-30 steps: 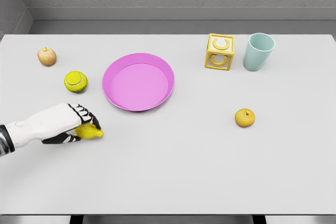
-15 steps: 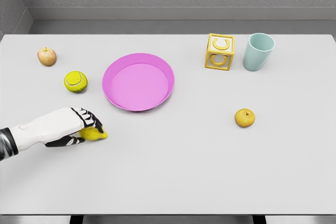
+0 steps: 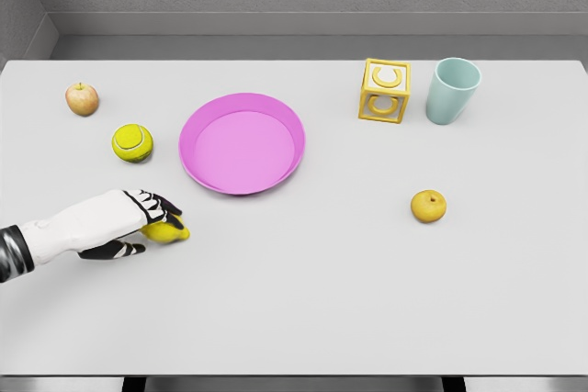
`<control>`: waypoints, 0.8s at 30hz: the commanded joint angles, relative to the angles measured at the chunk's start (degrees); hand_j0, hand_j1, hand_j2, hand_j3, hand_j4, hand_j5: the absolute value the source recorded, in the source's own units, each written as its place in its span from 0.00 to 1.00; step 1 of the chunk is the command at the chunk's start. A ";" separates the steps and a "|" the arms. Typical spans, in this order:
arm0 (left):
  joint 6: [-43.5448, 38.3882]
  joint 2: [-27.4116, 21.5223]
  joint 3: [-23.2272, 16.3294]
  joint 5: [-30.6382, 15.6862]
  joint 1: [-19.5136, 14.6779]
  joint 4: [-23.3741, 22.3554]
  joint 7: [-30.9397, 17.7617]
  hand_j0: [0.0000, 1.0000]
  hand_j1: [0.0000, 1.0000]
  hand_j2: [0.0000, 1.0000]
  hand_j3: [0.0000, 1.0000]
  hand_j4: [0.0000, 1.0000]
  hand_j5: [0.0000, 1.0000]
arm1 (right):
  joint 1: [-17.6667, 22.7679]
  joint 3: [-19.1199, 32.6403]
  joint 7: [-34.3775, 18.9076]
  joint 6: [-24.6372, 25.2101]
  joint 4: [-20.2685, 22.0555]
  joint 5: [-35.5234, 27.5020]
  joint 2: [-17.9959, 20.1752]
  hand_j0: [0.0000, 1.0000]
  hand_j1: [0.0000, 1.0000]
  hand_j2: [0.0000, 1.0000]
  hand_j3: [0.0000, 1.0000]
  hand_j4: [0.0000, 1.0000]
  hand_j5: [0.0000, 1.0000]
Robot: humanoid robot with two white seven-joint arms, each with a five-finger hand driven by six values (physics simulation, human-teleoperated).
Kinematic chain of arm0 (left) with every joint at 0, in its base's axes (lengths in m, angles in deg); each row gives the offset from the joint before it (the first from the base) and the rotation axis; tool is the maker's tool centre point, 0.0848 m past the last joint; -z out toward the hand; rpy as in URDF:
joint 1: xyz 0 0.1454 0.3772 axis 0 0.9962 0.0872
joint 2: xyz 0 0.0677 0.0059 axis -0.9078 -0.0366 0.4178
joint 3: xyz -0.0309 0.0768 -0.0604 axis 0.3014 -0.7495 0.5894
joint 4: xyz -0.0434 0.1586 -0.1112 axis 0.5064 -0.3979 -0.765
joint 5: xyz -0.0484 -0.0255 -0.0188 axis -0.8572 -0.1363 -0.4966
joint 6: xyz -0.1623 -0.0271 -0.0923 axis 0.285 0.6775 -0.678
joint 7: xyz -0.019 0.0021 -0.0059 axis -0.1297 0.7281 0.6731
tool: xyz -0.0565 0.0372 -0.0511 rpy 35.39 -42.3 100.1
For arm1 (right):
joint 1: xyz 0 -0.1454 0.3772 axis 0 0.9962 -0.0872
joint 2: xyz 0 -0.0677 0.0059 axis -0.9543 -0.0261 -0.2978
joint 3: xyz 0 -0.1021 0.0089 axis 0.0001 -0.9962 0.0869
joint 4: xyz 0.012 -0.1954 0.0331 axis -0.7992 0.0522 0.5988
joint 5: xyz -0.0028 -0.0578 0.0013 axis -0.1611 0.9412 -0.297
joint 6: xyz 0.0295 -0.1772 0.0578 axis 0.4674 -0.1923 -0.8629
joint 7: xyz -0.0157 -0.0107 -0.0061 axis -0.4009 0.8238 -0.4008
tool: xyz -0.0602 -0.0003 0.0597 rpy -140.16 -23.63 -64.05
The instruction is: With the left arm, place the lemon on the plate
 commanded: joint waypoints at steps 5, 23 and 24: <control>0.02 0.08 -1.32 0.00 0.00 -0.23 -0.09 0.65 0.65 0.65 0.65 0.65 0.65 | 0.00 0.01 -0.01 0.00 0.04 -0.01 0.00 1.00 1.00 1.00 1.00 1.00 1.00; 0.02 -0.09 -1.76 -0.01 -0.26 -0.23 -0.09 0.51 0.51 0.51 0.51 0.51 0.51 | 0.00 0.01 -0.01 0.00 0.04 -0.01 0.00 1.00 1.00 1.00 1.00 1.00 1.00; 0.02 -0.09 -1.76 -0.01 -0.26 -0.23 -0.09 0.51 0.51 0.51 0.51 0.51 0.51 | 0.00 0.01 -0.01 0.00 0.04 -0.01 0.00 1.00 1.00 1.00 1.00 1.00 1.00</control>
